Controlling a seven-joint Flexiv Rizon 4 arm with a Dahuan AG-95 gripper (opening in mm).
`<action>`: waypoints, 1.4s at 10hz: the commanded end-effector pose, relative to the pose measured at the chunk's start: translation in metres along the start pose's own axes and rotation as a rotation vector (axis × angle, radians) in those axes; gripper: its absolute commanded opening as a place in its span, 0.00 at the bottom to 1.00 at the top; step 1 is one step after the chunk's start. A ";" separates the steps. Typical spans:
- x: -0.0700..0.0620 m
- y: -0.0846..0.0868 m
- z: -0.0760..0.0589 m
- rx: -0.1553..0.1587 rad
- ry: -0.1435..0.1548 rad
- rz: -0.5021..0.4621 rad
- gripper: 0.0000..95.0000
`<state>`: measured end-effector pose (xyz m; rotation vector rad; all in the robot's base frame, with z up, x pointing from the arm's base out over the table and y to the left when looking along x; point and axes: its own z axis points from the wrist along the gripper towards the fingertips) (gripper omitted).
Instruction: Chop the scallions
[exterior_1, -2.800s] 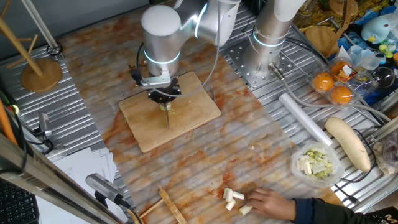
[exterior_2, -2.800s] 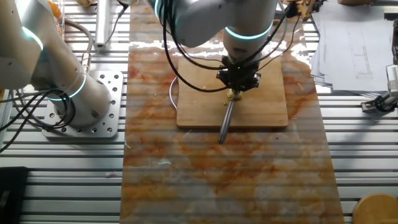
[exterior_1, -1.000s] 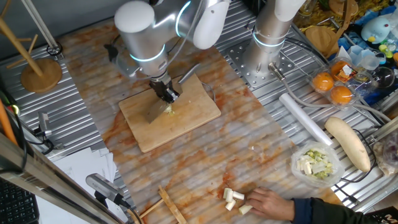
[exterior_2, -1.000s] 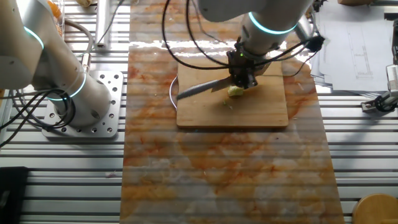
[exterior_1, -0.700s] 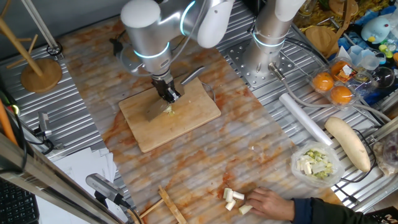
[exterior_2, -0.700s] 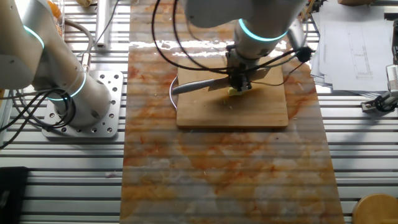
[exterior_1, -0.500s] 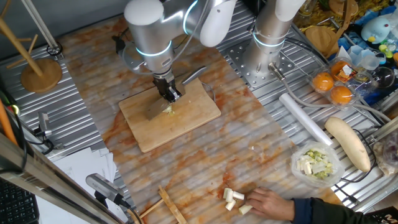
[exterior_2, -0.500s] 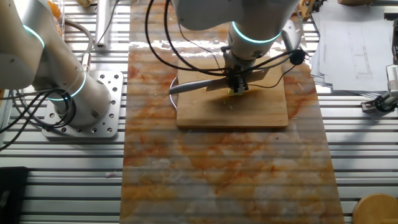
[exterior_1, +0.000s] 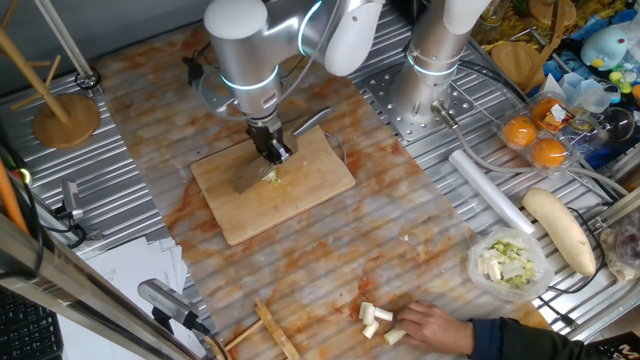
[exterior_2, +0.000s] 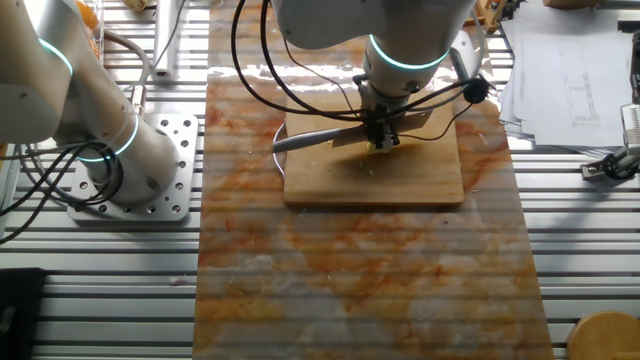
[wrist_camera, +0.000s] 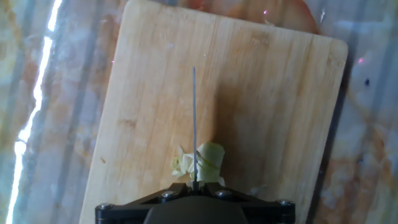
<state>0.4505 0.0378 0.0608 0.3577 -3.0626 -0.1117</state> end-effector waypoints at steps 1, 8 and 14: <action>0.000 0.000 0.000 -0.004 0.000 0.042 0.00; 0.002 0.002 -0.011 0.090 -0.012 0.162 0.00; 0.004 -0.010 -0.006 0.056 -0.032 0.211 0.00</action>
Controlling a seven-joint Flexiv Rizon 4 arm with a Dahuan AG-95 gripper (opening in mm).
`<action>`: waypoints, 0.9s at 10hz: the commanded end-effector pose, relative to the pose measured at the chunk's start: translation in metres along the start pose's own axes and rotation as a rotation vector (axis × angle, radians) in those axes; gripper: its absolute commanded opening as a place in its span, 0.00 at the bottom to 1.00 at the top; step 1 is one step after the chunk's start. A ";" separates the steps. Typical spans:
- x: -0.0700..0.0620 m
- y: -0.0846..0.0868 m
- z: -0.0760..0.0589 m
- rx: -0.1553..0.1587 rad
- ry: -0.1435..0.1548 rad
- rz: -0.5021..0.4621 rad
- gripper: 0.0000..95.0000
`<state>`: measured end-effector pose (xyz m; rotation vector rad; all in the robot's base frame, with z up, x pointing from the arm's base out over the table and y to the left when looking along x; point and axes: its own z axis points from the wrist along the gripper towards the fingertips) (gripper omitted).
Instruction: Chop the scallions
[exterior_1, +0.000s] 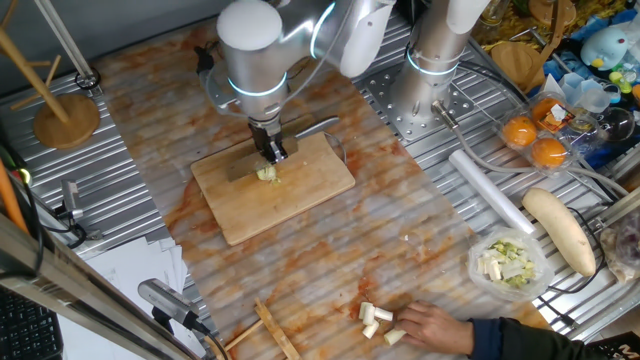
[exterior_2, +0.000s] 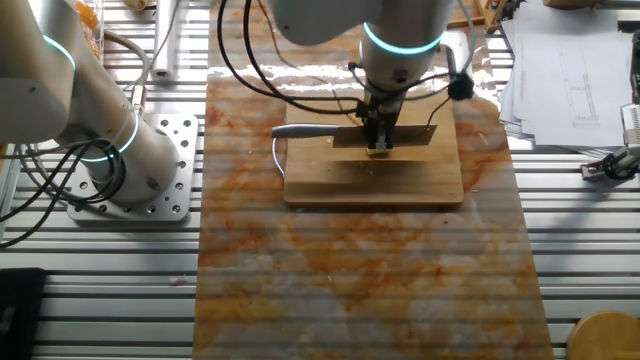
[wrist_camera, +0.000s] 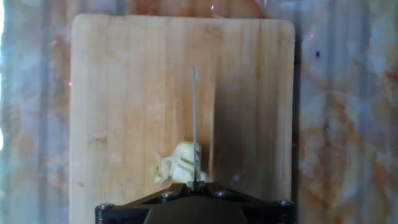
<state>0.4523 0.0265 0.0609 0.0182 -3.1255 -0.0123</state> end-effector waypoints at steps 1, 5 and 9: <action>0.004 0.001 -0.006 -0.013 0.010 -0.012 0.00; 0.002 0.001 0.008 -0.032 0.007 -0.011 0.00; -0.023 0.002 0.048 -0.043 -0.064 -0.018 0.00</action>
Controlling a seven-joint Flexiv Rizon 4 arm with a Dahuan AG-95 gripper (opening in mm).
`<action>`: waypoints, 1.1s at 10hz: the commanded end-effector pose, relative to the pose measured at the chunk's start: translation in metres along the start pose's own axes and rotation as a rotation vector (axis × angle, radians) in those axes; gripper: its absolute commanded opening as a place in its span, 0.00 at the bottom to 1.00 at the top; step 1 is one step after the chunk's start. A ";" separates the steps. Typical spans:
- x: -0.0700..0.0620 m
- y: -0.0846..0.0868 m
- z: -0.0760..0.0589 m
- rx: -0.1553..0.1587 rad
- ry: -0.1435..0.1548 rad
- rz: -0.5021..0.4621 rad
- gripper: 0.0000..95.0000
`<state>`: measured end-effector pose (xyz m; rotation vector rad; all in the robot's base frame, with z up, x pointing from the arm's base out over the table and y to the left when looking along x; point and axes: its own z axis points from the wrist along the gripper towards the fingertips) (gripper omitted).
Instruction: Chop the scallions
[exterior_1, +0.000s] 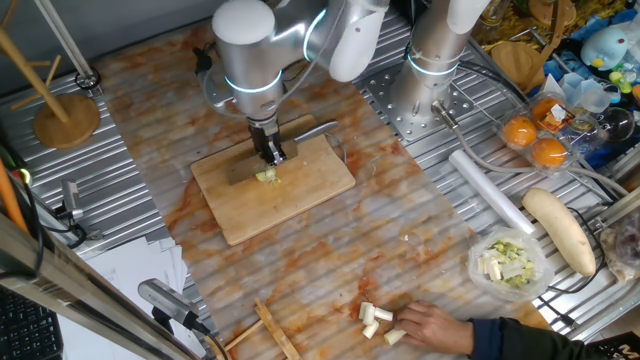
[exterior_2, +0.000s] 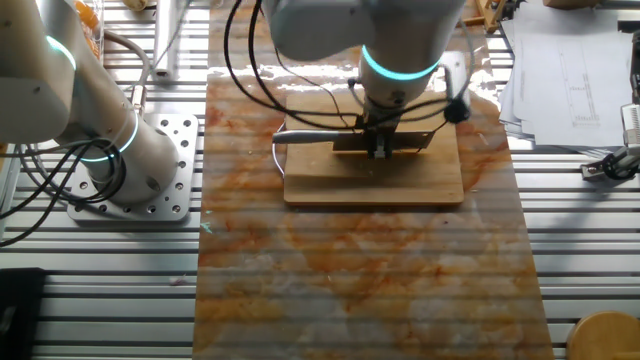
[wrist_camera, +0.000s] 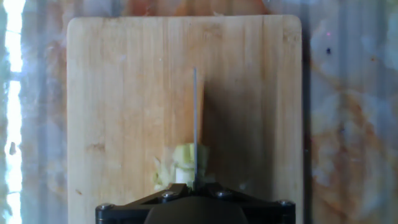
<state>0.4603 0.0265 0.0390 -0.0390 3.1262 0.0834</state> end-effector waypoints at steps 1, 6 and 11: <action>-0.020 0.002 0.024 0.001 -0.013 -0.004 0.00; 0.001 0.012 -0.029 0.001 0.008 -0.028 0.00; 0.010 0.013 -0.026 -0.004 0.007 -0.047 0.00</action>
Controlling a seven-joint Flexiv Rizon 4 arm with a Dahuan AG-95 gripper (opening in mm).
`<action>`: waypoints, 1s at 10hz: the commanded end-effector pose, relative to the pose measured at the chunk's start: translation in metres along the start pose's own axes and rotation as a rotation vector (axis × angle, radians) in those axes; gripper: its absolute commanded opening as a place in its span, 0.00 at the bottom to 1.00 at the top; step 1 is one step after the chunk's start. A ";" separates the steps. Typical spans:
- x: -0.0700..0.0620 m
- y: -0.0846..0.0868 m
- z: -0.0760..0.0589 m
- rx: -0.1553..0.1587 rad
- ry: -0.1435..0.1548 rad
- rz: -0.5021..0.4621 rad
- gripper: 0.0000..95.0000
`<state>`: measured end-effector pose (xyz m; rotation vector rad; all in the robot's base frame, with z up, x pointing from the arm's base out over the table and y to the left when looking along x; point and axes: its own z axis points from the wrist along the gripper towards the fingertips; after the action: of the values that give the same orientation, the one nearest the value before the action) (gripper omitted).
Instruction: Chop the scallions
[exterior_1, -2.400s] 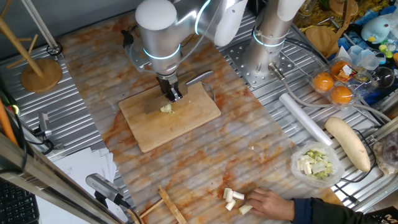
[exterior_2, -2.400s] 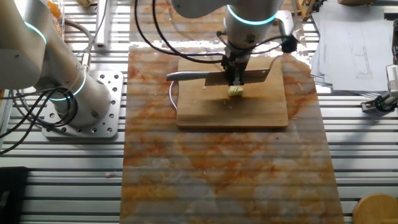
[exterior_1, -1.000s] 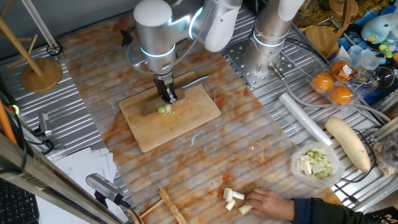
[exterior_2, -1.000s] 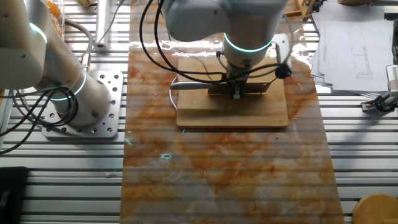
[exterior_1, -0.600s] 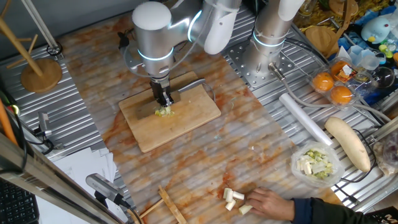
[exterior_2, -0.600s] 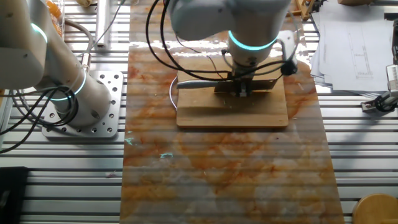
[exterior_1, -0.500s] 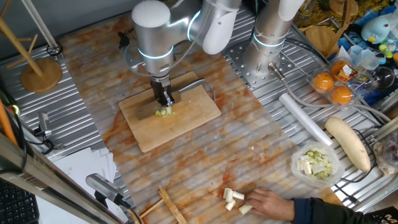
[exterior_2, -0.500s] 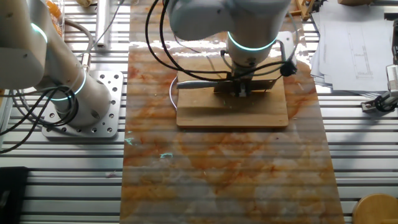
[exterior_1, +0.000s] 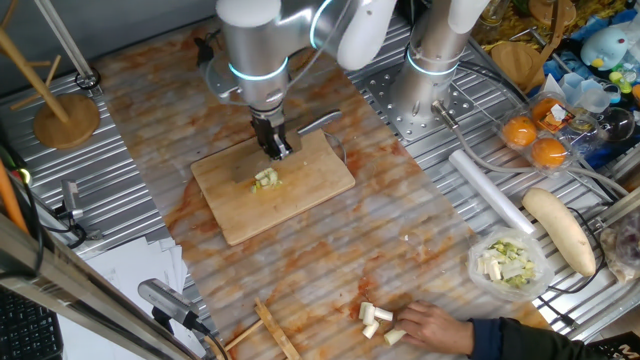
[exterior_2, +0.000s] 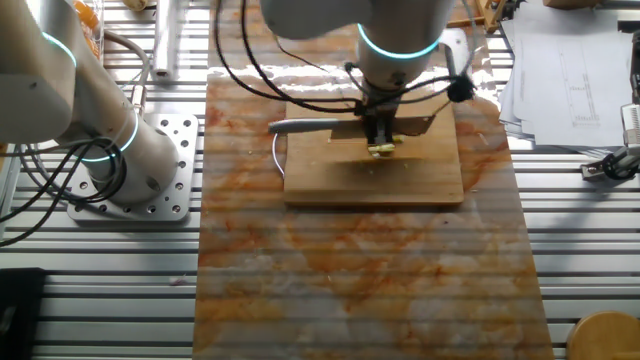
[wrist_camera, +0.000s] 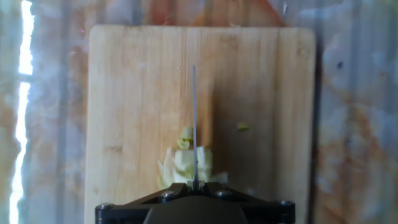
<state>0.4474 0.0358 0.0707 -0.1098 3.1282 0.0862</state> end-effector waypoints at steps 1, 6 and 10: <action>-0.002 0.004 0.009 -0.004 0.004 -0.004 0.00; -0.001 0.012 0.015 -0.005 -0.001 -0.005 0.00; -0.007 0.014 0.044 0.029 -0.027 -0.005 0.00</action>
<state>0.4551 0.0553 0.0383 -0.1123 3.1096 0.0595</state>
